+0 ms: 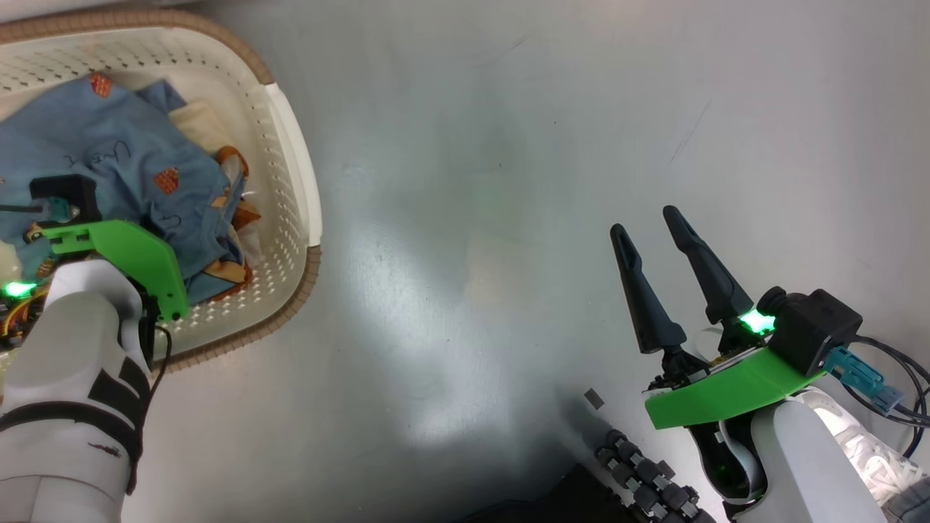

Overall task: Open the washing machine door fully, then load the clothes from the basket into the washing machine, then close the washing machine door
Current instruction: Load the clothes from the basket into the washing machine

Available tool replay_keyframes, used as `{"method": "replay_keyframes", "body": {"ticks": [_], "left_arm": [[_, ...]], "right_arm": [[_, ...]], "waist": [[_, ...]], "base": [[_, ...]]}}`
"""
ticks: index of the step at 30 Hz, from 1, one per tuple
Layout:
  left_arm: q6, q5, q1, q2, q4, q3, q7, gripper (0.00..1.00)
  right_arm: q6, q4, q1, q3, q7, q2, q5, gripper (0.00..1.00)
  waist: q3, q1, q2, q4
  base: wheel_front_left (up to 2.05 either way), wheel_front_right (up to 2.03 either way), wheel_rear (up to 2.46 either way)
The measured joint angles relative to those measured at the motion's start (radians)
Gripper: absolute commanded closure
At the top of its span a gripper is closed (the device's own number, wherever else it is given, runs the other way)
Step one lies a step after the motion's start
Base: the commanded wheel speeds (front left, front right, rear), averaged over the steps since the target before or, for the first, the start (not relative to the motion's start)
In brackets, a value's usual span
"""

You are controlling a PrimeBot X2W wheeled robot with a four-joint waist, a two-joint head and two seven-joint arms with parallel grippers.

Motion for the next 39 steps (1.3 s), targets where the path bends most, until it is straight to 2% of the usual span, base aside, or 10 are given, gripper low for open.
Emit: {"method": "replay_keyframes", "body": {"ticks": [9,10,11,12,13,15,18,27,39], "left_arm": [[-0.009,0.0,-0.031,-0.001,0.001,-0.014,0.009,0.0],[-0.009,0.0,-0.033,-0.001,0.001,-0.016,0.009,0.08],[-0.009,0.0,-0.033,-0.001,0.001,-0.018,0.009,0.27],[-0.009,-0.001,-0.033,0.0,0.001,-0.019,0.009,0.27],[-0.009,-0.002,-0.033,0.0,0.001,-0.021,0.009,0.5],[-0.009,-0.005,-0.033,0.0,0.001,-0.025,0.009,0.62],[-0.009,-0.008,-0.033,0.001,0.001,-0.03,0.01,1.0],[-0.027,-0.021,-0.034,-0.007,0.001,-0.034,-0.005,1.0],[-0.08,-0.068,0.009,-0.075,0.001,-0.034,-0.139,1.0]], "right_arm": [[0.0,-0.006,0.001,-0.004,0.0,0.0,0.0,0.0],[0.0,-0.006,0.001,-0.004,0.0,0.0,0.0,0.0],[0.0,-0.006,0.001,-0.004,0.0,0.0,0.0,0.0],[0.0,-0.006,0.001,-0.004,0.0,0.0,0.0,0.0],[0.0,-0.006,0.001,-0.005,0.0,0.0,0.0,0.0],[0.0,-0.006,0.001,-0.005,0.0,0.0,0.0,0.0],[0.0,-0.007,0.001,-0.006,0.0,0.0,0.0,0.0],[0.0,-0.006,0.001,-0.024,0.0,0.0,-0.002,0.0],[0.0,0.026,-0.001,-0.024,0.0,-0.009,-0.001,0.0]], "waist": [[0.016,0.0,0.0,-0.004],[0.017,0.0,0.0,-0.005],[0.018,0.0,0.0,-0.006],[0.019,0.0,0.0,-0.007],[0.019,0.0,0.0,-0.008],[0.02,0.0,0.0,-0.01],[0.022,0.0,0.0,-0.013],[0.025,0.0,0.0,-0.002],[-0.077,0.0,0.0,0.054]], "base": [[0.0,0.0,0.0],[0.0,0.0,0.0],[0.0,0.0,0.0],[0.0,0.0,0.0],[0.0,0.0,0.0],[0.0,0.0,0.0],[0.0,0.0,0.0],[0.0,0.0,0.0],[0.0,0.0,0.0]]}}
